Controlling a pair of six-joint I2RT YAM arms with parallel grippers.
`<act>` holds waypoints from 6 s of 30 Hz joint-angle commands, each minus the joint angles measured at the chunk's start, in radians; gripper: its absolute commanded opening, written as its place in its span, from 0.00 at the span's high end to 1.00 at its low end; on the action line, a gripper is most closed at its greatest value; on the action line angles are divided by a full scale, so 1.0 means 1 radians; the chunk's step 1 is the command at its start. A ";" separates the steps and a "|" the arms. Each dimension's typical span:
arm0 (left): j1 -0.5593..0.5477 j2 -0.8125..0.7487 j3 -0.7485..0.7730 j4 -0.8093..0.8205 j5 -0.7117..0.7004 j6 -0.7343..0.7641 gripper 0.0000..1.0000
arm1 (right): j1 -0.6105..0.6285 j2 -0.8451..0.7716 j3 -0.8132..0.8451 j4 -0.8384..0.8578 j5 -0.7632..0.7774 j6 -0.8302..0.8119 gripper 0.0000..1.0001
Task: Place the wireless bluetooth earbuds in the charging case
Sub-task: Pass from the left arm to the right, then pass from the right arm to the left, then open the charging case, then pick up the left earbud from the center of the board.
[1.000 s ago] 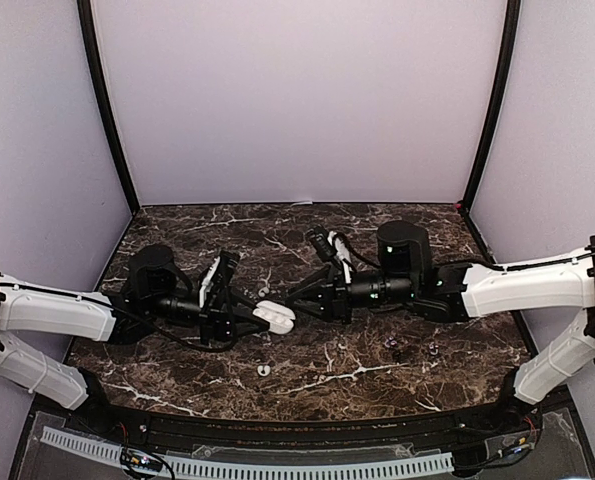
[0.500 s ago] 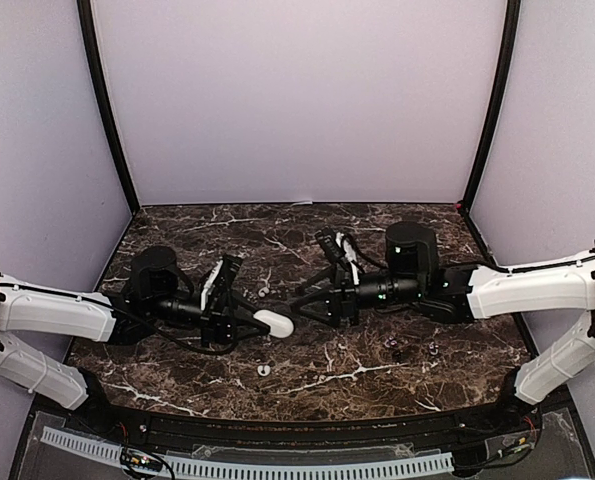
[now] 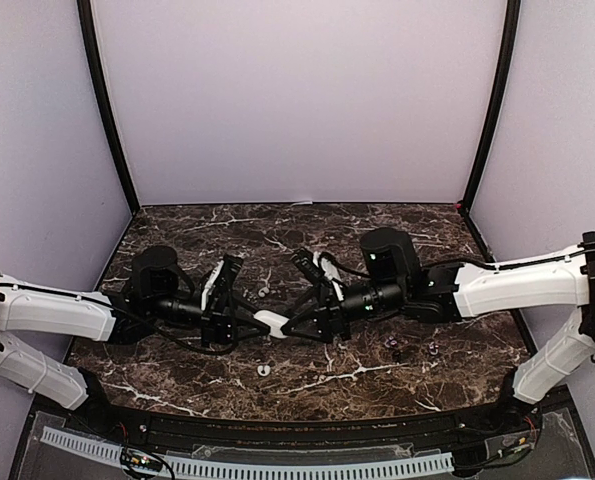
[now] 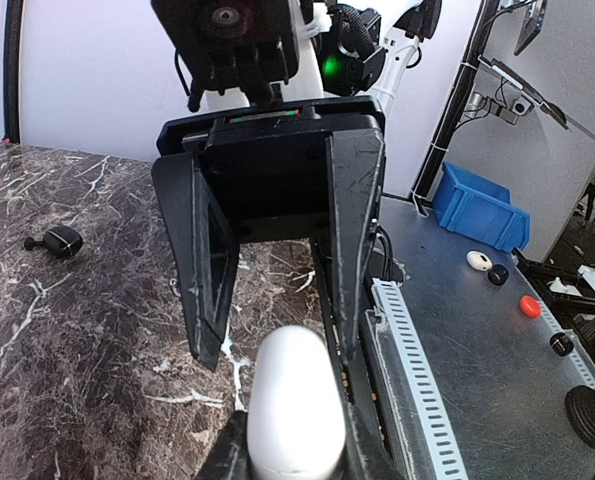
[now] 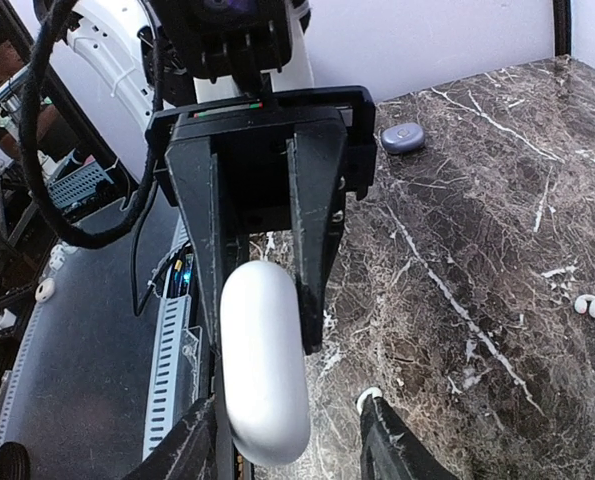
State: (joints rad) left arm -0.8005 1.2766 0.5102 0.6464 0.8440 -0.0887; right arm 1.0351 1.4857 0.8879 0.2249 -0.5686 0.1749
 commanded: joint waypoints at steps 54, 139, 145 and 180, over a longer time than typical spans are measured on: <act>-0.002 0.009 0.058 -0.048 -0.026 -0.014 0.54 | 0.027 -0.045 0.004 0.034 0.050 -0.040 0.97; 0.255 -0.264 -0.177 -0.120 -0.730 -0.164 0.94 | -0.083 0.513 0.398 -0.097 0.563 0.132 0.69; 0.299 -0.278 -0.195 -0.112 -0.715 -0.180 0.94 | -0.068 0.623 0.499 -0.103 0.651 0.123 0.70; 0.301 -0.305 -0.219 -0.086 -0.701 -0.149 0.94 | -0.027 0.859 0.748 -0.209 0.762 0.073 0.83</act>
State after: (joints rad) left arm -0.5056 0.9840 0.2981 0.5297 0.1345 -0.2539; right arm 0.9943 2.3245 1.6176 0.0441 0.2054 0.2508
